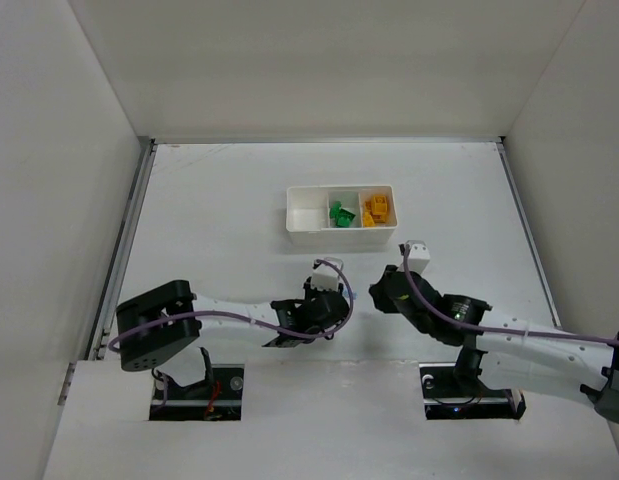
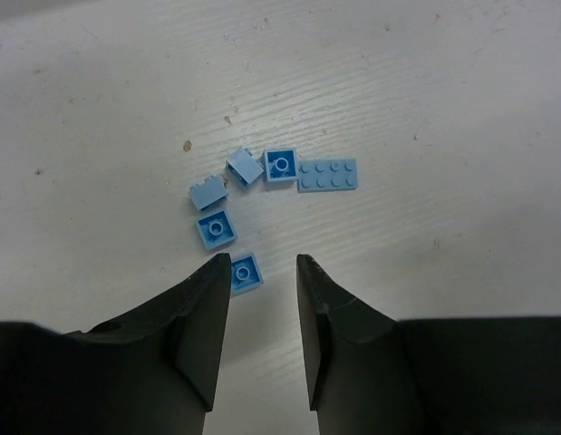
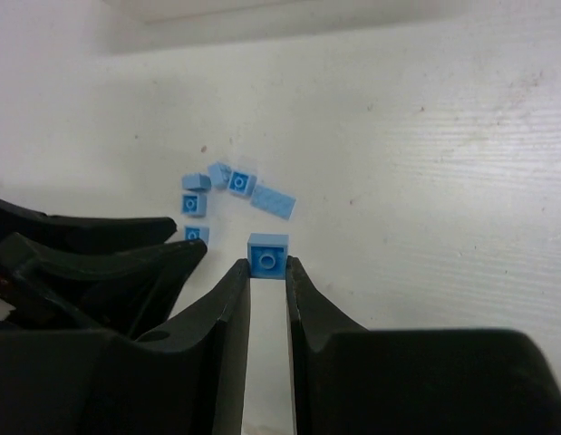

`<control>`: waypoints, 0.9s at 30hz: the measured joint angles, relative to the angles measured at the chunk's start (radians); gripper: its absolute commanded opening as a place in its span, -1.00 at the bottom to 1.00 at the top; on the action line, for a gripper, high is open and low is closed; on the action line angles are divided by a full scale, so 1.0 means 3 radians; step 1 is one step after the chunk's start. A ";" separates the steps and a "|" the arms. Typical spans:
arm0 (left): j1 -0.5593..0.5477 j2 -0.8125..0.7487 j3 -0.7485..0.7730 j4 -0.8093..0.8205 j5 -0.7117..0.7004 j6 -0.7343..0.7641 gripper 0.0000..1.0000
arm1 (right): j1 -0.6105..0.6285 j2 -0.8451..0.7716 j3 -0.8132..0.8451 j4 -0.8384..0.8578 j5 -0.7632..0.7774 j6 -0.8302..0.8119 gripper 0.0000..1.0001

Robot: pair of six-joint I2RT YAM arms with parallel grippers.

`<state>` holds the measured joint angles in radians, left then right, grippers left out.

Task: Sort the legos into containers by color

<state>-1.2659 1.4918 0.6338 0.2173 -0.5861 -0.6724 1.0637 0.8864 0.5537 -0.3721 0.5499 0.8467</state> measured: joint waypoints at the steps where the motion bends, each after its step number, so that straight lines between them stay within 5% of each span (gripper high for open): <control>1: -0.0017 0.0033 0.0041 -0.0056 -0.0048 -0.0034 -0.39 | -0.0033 -0.0011 -0.0011 0.0050 -0.0017 -0.0038 -0.62; 12: -0.0074 0.0360 0.0230 -0.0465 -0.0336 -0.0455 -0.45 | -0.0238 -0.0142 -0.0258 0.0296 -0.0225 -0.0217 -0.61; 18: -0.0080 0.0472 0.0290 -0.0459 -0.0389 -0.0512 -0.73 | -0.0272 -0.0160 -0.0267 0.0361 -0.0286 -0.0262 -0.61; 27: -0.0131 0.0338 0.0189 -0.0460 -0.0407 -0.0546 -0.80 | -0.0272 0.0020 -0.0219 0.0470 -0.0313 -0.0383 -0.61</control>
<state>-1.3052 1.5932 0.6907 0.0792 -0.7082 -0.8360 0.9821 0.8925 0.4881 -0.2310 0.4561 0.7319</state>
